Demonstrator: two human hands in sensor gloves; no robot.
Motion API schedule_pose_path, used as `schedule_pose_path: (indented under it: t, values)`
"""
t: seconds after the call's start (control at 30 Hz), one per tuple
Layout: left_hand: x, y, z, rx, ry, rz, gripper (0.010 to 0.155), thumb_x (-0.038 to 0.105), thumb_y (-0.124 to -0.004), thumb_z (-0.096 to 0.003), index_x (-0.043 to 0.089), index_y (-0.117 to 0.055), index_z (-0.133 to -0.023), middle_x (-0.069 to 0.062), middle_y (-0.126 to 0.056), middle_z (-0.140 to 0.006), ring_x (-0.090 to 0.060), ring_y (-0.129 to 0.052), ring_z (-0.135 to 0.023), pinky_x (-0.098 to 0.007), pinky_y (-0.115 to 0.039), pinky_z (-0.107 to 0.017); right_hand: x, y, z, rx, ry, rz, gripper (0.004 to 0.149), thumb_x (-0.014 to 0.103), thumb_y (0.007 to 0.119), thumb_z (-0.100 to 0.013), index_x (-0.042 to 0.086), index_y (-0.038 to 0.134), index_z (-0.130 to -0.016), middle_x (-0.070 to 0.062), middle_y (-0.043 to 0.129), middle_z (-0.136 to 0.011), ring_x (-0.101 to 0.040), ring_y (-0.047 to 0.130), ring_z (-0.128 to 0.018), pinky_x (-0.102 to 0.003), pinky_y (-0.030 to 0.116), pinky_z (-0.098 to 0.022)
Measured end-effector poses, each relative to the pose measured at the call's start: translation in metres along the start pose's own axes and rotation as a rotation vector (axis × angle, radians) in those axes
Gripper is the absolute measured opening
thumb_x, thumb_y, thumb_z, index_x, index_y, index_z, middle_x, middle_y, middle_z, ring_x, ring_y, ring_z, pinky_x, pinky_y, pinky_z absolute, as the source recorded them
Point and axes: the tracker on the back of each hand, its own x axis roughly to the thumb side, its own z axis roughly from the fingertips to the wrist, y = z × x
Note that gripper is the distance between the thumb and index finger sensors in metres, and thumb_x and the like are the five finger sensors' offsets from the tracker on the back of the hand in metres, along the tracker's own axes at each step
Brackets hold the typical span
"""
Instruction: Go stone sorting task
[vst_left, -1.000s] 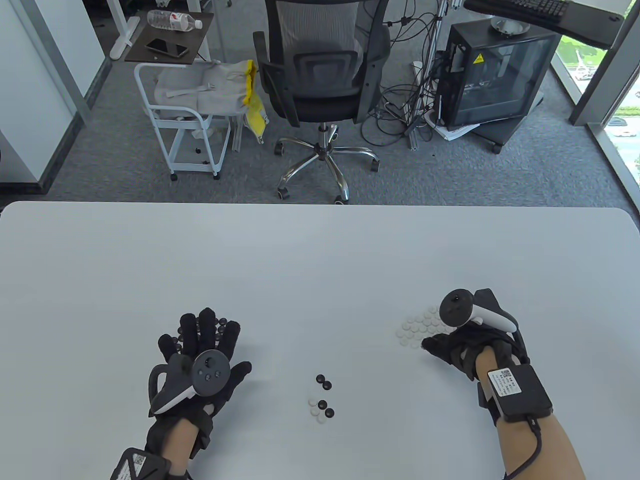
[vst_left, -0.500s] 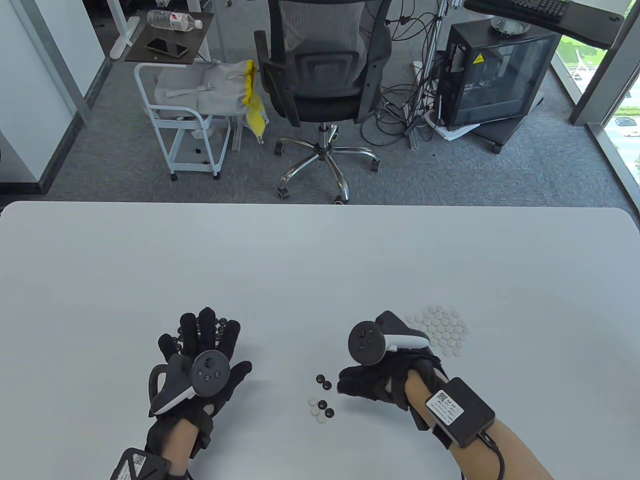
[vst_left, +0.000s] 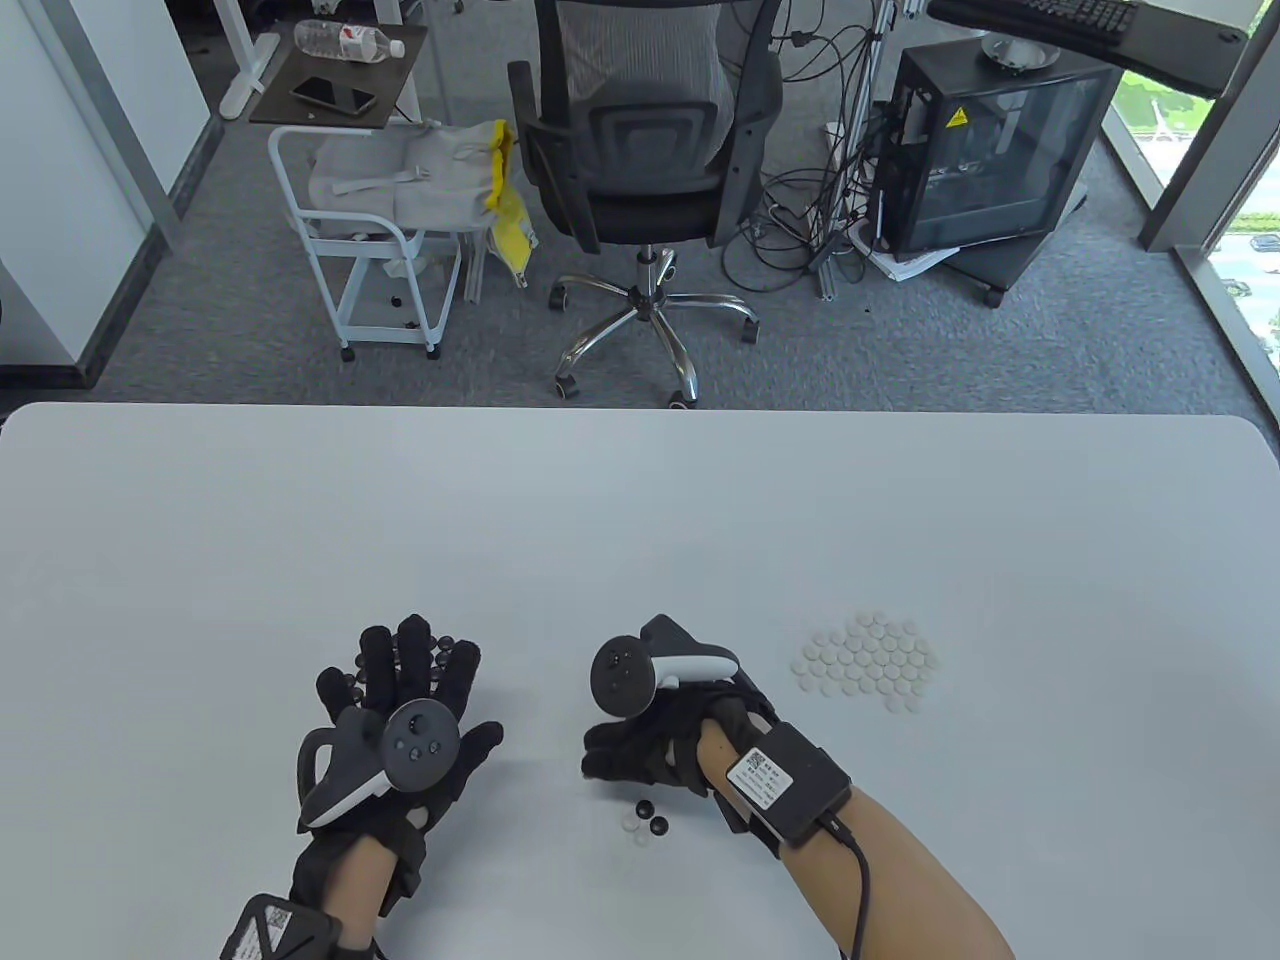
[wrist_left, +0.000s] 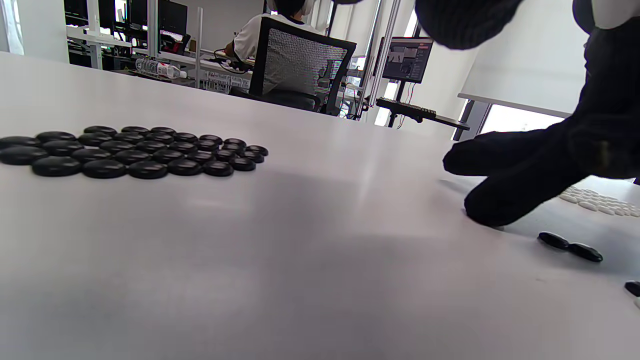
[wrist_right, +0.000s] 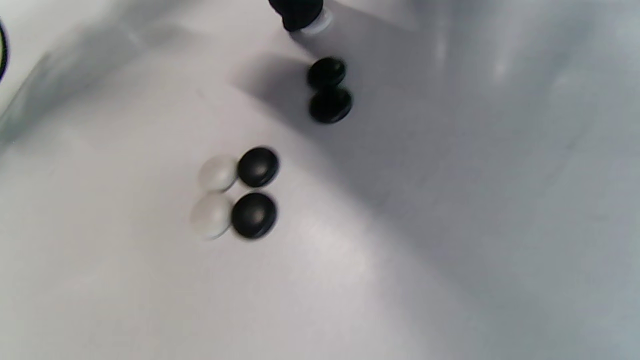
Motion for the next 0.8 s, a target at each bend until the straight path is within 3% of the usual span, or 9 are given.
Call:
schedule_pose_path:
  t: [0.23,0.47,0.8]
  values:
    - [-0.001,0.001,0.0,0.0,0.005,0.007,0.08,0.056,-0.056,-0.0601,0.018,-0.022,-0.122,-0.028,0.012,-0.115,-0.055,0.017,-0.096,-0.082,0.002,-0.05,-0.08,-0.034,0.016,-0.065,0.302,-0.118,0.073,0.05,0.049,-0.058,0.007,0.057,-0.116,-0.042,0.003,-0.111,-0.067,-0.009,-0.09,-0.091,0.008,-0.055]
    - [-0.001,0.001,-0.001,-0.001,0.004,0.008,0.08,0.056,-0.055,-0.0602,0.018,-0.022,-0.122,-0.028,0.012,-0.115,-0.055,0.017,-0.096,-0.082,0.003,-0.049,-0.147,-0.03,0.05,-0.177,0.474,-0.274,0.073,0.05,0.048,-0.059,0.006,0.057,-0.115,-0.044,0.004,-0.111,-0.069,-0.007,-0.089,-0.091,0.009,-0.054]
    - [0.0,0.001,-0.001,-0.011,0.005,-0.003,0.08,0.056,-0.055,-0.0601,0.018,-0.022,-0.122,-0.028,0.012,-0.115,-0.055,0.017,-0.096,-0.082,0.002,-0.05,-0.163,-0.025,0.065,-0.194,0.504,-0.296,0.073,0.051,0.048,-0.059,0.004,0.058,-0.115,-0.044,0.007,-0.111,-0.069,-0.006,-0.09,-0.092,0.011,-0.054]
